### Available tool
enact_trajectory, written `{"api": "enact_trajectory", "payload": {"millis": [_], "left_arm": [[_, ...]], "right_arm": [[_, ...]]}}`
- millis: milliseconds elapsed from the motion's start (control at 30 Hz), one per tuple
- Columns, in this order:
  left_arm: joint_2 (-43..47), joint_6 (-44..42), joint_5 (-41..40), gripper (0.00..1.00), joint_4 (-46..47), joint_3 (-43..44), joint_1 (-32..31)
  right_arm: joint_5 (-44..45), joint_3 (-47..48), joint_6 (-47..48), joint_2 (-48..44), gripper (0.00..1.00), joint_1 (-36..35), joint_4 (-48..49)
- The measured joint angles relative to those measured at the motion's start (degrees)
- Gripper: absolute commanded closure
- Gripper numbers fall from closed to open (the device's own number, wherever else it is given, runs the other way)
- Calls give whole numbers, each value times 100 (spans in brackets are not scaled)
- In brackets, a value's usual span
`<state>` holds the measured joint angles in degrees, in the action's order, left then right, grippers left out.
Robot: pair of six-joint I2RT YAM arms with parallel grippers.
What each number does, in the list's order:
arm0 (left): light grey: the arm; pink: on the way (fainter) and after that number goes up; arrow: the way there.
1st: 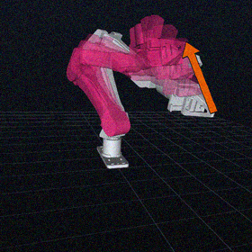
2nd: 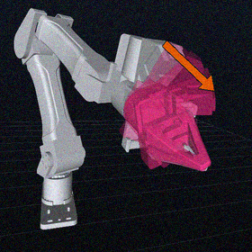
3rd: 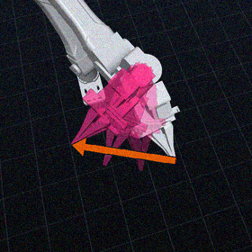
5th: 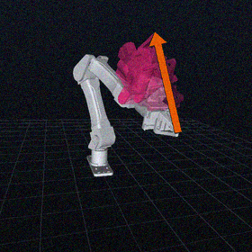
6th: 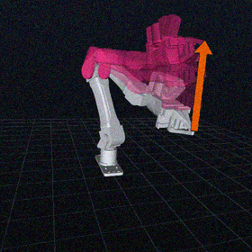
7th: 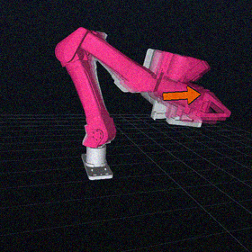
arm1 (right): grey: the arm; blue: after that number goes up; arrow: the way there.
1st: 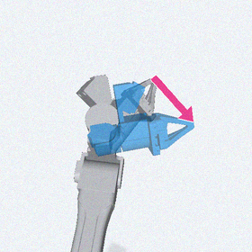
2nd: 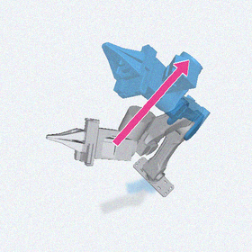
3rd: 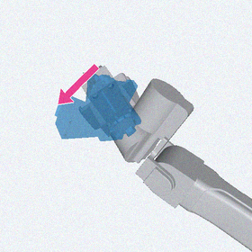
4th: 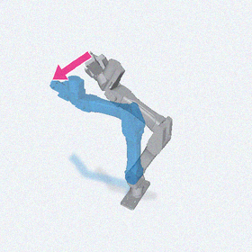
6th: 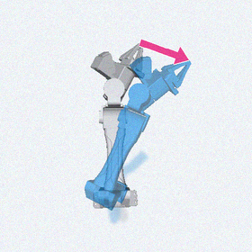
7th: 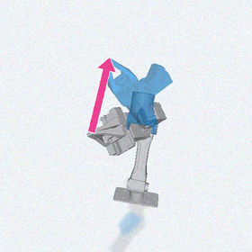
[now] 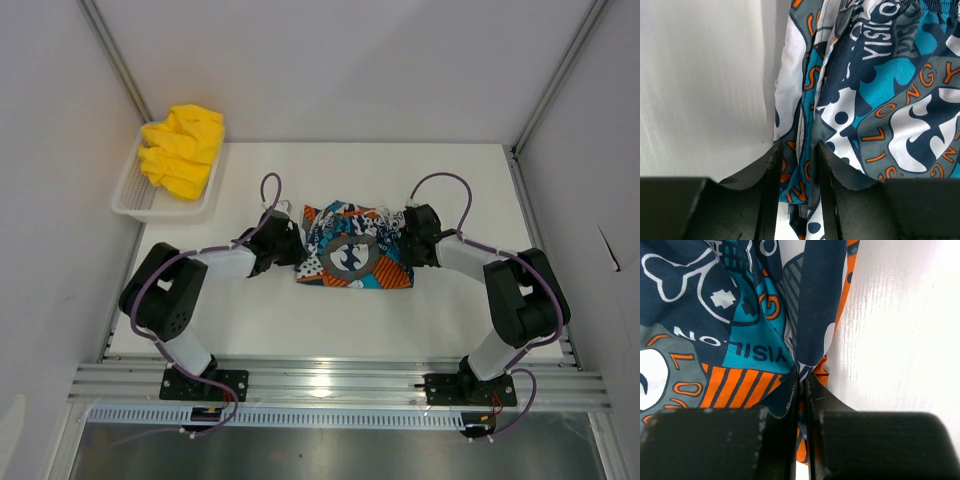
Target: Fold and stack the shorts
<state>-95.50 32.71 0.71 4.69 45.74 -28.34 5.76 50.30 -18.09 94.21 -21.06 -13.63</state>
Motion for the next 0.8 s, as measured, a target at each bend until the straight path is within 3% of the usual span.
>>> {"api": "enact_trajectory", "payload": {"millis": [300,467,600,667,700,800], "left_arm": [[-127,52,7,68,146,-11,0],[-131,133,83,49,358,-79,-2],[-22,140,146,44,374,-133,-2],[101,142,146,42,282,-175,-2],[192,144,146,42,219,-192,-2],[599,157,142,40,-26,-199,-2]], "right_arm": [[304,22,-33,7,97,-101,-61],[468,90,-85,46,86,-90,-151],[664,184,-92,57,86,20,-308],[811,258,-90,98,71,142,-365],[879,313,-101,140,46,212,-400],[1045,511,-90,275,31,396,-516]]}}
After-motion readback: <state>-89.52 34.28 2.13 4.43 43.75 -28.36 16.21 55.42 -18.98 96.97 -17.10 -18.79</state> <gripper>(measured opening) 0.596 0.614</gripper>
